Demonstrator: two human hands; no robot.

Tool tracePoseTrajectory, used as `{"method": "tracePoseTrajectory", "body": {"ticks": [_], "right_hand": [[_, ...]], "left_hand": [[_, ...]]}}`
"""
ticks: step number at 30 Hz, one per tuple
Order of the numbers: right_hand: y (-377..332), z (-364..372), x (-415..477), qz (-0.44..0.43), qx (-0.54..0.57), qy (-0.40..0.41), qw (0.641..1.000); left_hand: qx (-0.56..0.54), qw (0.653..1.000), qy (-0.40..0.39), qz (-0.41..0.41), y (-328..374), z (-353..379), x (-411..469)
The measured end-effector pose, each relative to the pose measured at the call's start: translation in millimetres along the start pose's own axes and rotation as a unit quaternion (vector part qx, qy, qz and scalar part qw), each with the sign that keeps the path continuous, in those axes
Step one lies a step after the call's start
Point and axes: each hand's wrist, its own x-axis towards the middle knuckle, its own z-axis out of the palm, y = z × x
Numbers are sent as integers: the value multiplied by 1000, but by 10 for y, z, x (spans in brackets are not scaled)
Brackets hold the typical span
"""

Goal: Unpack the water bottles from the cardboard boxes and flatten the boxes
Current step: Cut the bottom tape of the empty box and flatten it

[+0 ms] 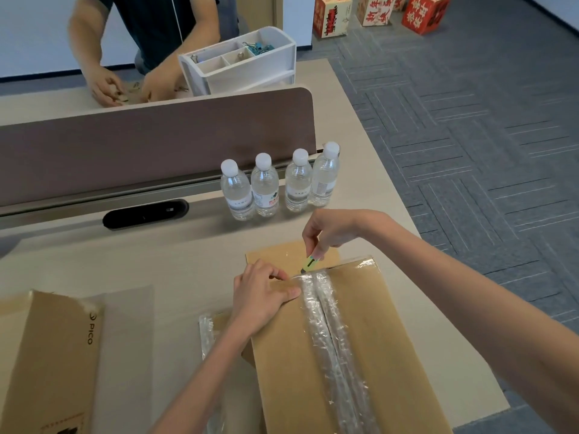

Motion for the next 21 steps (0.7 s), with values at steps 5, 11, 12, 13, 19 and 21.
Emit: {"method": "tracePoseTrajectory", "body": {"ticks": [5,11,12,13,19,21], "right_hand": [[-86,-22,45,-10,-73,8,997],[-246,-21,9,-7,-160,9,987],[-255,-21,-2,-3,-166,9,986],[-256,-18,-19,2,-166,8,986],[-161,36,-179,19,-153,18,988],[-183,74,-219,16,-183,36,982]], "left_hand": [[-14,1000,10,-1,-8,15,5],[-16,1000,8,-3,-1,16,-18],[-16,1000,7,-1,-1,20,-20],[-15,1000,6,2,-5,29,-21],[-8,1000,1,22,4,70,-51],[-7,1000,-5,24,3,64,-45]]}}
